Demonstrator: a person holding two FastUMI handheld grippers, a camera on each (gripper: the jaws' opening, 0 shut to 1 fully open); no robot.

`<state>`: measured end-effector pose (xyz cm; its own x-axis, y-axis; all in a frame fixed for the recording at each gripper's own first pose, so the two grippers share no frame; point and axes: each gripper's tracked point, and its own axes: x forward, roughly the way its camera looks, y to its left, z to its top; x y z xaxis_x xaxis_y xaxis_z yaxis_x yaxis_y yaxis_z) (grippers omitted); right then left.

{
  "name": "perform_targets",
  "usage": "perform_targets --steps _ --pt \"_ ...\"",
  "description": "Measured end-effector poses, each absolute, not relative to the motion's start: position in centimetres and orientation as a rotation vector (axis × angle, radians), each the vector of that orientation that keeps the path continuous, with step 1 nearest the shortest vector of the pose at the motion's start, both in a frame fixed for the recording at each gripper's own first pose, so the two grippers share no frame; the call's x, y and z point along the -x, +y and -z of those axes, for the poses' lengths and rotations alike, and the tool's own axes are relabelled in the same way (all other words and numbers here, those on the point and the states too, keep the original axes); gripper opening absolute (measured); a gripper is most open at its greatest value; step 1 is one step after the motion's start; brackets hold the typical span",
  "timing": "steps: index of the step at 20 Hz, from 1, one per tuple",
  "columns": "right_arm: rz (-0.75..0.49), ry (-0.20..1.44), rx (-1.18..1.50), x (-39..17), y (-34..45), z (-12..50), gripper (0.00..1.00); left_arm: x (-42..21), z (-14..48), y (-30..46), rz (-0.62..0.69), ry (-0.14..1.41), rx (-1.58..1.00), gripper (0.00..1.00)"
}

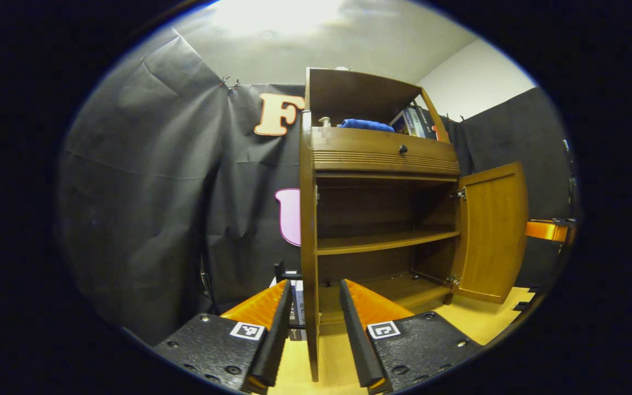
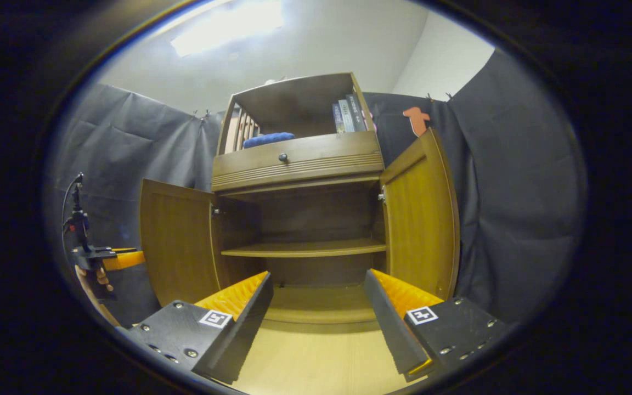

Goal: Open the right door of the double-door shoe cabinet with the right hand, and open the left door with the left hand.

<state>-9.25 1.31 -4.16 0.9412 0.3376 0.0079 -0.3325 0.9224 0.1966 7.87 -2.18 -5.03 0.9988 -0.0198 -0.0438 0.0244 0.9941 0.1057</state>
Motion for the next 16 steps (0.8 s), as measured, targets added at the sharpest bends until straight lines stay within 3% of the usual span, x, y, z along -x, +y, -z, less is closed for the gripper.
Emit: perform_targets --steps 1,5,6,10,11,13,16 --pt "-0.343 0.024 -0.196 9.2 1.1 4.1 1.00 -7.9 4.6 -2.9 0.027 0.036 -0.113 0.61" --pt "-0.346 0.020 -0.193 9.0 0.7 3.8 0.96 -8.5 3.4 -6.5 0.041 0.019 -0.129 0.92" --pt "-0.346 0.019 -0.189 8.9 0.7 3.7 1.00 -8.7 3.3 -7.2 0.042 0.016 -0.133 0.92" --pt "-0.348 0.012 -0.173 8.7 0.1 3.1 0.96 -10.0 2.7 -10.6 0.070 -0.011 -0.137 0.94" --pt "-0.342 0.005 -0.172 8.4 -0.3 2.7 1.00 -10.3 2.7 -11.3 0.080 -0.010 -0.132 0.94" --pt "-0.328 -0.008 -0.173 7.9 -1.0 2.0 0.96 -11.4 2.8 -12.8 0.092 -0.008 -0.118 0.92" --pt "-0.313 -0.017 -0.168 7.0 -1.5 1.2 0.99 -13.3 3.1 -14.9 0.094 0.001 -0.112 0.95"
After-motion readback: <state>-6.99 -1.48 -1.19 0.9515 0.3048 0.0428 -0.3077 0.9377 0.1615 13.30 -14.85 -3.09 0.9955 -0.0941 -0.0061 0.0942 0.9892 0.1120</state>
